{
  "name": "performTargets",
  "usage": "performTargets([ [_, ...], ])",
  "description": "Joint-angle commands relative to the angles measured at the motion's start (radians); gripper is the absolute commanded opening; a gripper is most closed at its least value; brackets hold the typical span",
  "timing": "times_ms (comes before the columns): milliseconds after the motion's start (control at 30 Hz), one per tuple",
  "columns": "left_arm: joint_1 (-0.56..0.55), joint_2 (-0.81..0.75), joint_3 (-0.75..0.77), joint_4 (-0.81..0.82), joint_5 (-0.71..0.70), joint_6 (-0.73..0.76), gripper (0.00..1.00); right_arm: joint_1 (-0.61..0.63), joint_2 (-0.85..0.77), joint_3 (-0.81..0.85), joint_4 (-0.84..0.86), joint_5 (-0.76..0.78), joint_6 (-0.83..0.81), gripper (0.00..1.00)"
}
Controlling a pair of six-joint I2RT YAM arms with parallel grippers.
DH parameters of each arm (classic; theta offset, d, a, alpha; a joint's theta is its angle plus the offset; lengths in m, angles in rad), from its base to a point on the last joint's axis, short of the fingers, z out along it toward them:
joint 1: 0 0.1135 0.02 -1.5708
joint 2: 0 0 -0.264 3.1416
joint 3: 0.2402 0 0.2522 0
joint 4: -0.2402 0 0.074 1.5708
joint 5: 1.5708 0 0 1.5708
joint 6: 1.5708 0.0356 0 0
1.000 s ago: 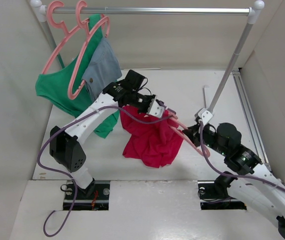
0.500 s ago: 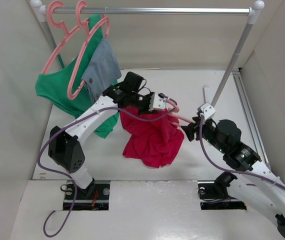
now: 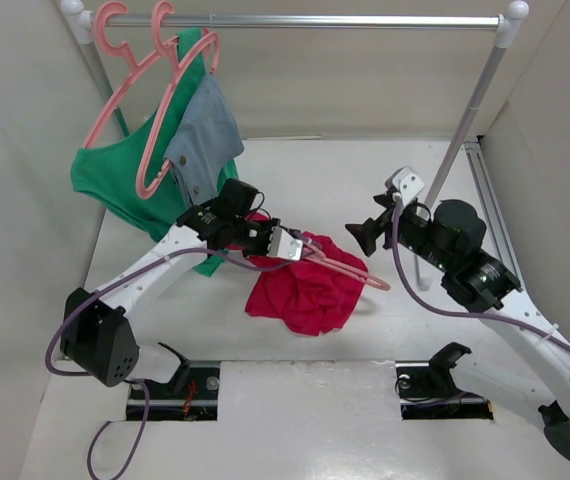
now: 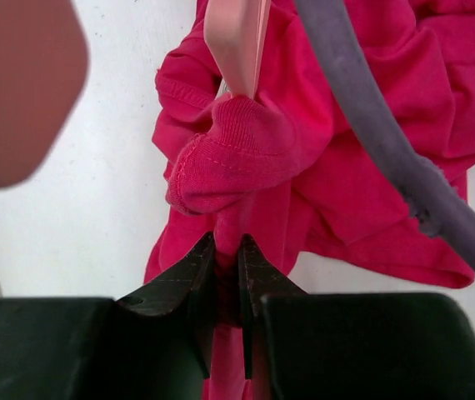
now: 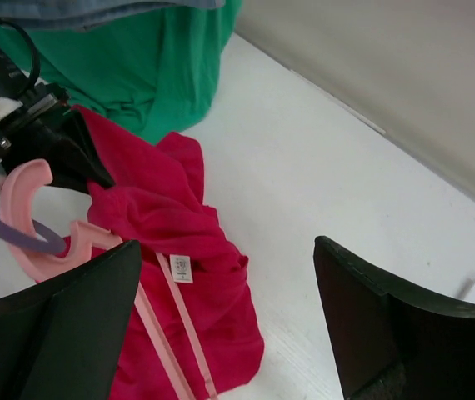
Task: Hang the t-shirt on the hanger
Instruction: Place tshirt on hanger
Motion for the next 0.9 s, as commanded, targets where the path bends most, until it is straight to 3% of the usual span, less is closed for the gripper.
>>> performTargets([
  [0,0.019,-0.052,0.010,-0.043,0.030,0.124,0.00,-0.036,0.054,0.052,0.040,-0.104,0.001,0.88],
  [67,0.029,-0.076,0.010,-0.054,0.056,0.164,0.00,-0.107,0.155,0.032,0.026,-0.167,0.047,0.84],
  [100,0.029,-0.087,-0.001,-0.054,0.070,0.179,0.00,-0.134,0.198,0.032,0.006,-0.248,0.064,0.72],
  [200,0.029,-0.109,-0.015,-0.088,0.079,0.222,0.00,-0.179,0.348,0.023,0.006,-0.330,0.115,0.50],
  [300,0.029,-0.109,-0.024,-0.115,0.079,0.222,0.00,-0.179,0.453,0.012,0.027,-0.304,0.142,0.50],
  [367,0.029,-0.118,-0.024,-0.115,0.079,0.222,0.00,-0.179,0.511,0.030,0.038,-0.295,0.151,0.62],
  [433,0.029,-0.118,-0.034,-0.102,0.089,0.222,0.00,-0.179,0.603,0.075,0.038,-0.295,0.152,0.66],
  [867,0.029,-0.147,-0.054,-0.065,0.090,0.156,0.00,-0.179,0.925,0.156,0.066,-0.379,0.150,0.64],
])
